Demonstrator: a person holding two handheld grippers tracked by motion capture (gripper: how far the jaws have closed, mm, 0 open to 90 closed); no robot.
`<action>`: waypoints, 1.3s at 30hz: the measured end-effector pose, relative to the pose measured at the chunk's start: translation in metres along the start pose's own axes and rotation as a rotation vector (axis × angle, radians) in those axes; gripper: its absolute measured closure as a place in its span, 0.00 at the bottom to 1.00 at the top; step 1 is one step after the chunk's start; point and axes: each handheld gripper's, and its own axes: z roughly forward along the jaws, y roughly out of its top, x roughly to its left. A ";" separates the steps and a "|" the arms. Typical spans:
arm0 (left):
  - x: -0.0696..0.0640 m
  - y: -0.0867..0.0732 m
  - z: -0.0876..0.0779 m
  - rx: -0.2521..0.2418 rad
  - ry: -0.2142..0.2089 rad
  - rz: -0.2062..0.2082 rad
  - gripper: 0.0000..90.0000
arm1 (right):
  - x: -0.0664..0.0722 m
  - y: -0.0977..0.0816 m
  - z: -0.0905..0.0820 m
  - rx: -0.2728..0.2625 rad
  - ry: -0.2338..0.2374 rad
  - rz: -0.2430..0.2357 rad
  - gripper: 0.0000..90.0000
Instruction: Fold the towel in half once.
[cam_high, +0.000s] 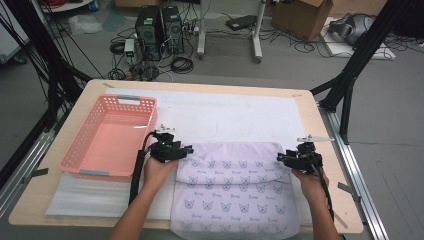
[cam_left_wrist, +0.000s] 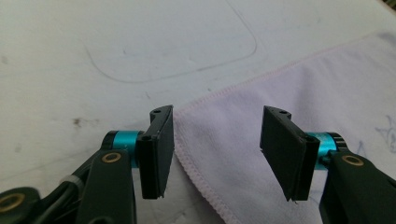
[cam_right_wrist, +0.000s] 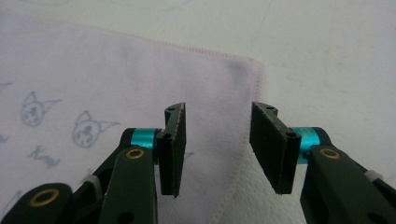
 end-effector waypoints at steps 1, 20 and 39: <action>-0.001 -0.001 0.001 0.000 0.003 0.004 0.50 | 0.002 0.000 0.006 0.015 -0.001 0.001 0.62; -0.011 0.002 -0.032 -0.111 -0.033 0.082 0.99 | 0.004 -0.010 -0.017 -0.076 0.009 -0.059 0.98; -0.037 -0.047 -0.105 -0.149 -0.179 0.168 0.98 | 0.027 -0.077 -0.091 -0.200 0.159 -0.063 0.98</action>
